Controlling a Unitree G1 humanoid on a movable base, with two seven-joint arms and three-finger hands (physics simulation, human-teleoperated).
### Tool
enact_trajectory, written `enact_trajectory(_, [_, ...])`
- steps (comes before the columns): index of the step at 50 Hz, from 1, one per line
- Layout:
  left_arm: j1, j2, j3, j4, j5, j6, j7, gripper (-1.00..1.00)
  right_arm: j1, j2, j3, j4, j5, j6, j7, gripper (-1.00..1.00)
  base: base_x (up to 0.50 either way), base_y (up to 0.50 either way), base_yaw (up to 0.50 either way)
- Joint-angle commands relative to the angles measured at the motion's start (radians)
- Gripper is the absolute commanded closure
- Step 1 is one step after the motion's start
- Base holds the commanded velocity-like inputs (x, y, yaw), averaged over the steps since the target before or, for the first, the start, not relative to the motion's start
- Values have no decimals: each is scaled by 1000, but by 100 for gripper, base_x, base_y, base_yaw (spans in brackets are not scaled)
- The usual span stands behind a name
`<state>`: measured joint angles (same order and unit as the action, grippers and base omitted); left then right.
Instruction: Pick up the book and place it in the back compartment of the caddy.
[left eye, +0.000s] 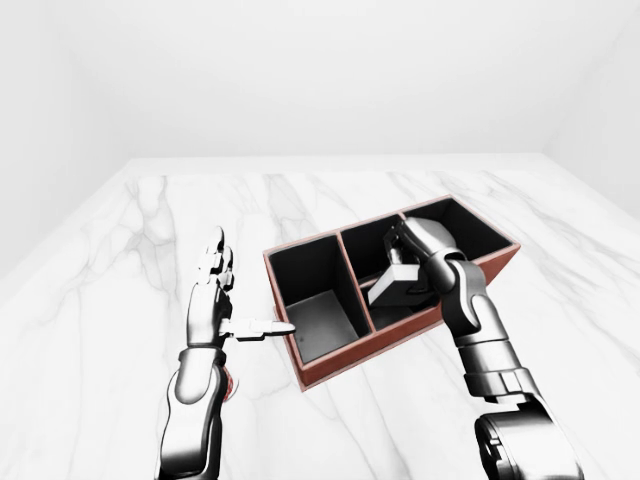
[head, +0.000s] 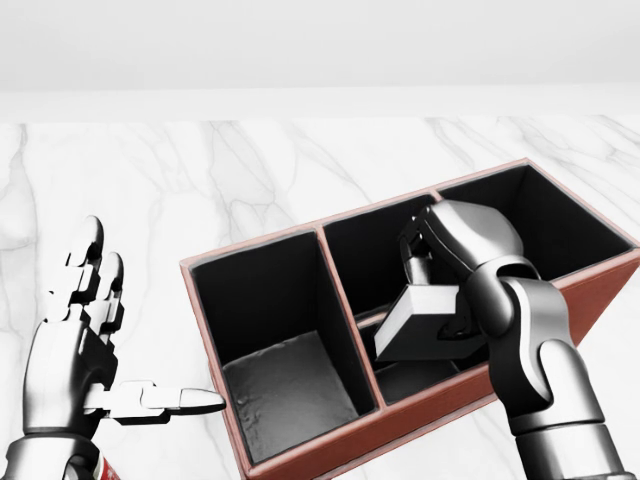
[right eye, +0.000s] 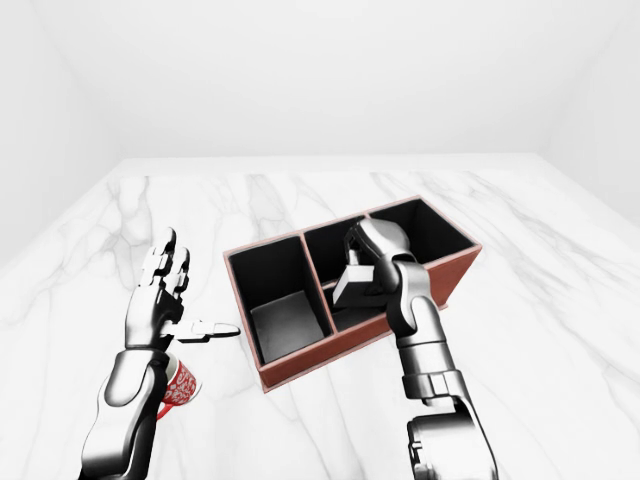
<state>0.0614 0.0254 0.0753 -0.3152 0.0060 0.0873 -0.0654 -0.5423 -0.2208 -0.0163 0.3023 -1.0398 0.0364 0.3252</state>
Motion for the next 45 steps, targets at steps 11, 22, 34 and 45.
enact_trajectory(11, [-3, 0, 1, 9, 1, 0, 3, -100, -18, -4, -1, 56, 4, -12, -48, 100, 0, 0, 0])
enact_trajectory(22, [1, -1, -1, 3, 3, 0, 4, -100, -29, -2, 1, 109, 11, -21, -87, 100, 0, 0, 0])
enact_trajectory(34, [2, -1, -2, -5, 2, 0, 4, -100, -44, 0, 12, 184, 18, -35, -132, 100, 0, 0, 0])
enact_trajectory(45, [0, -1, 0, 4, 2, 0, 4, -100, -48, -1, 16, 212, 17, -42, -148, 100, 1, 0, 1])
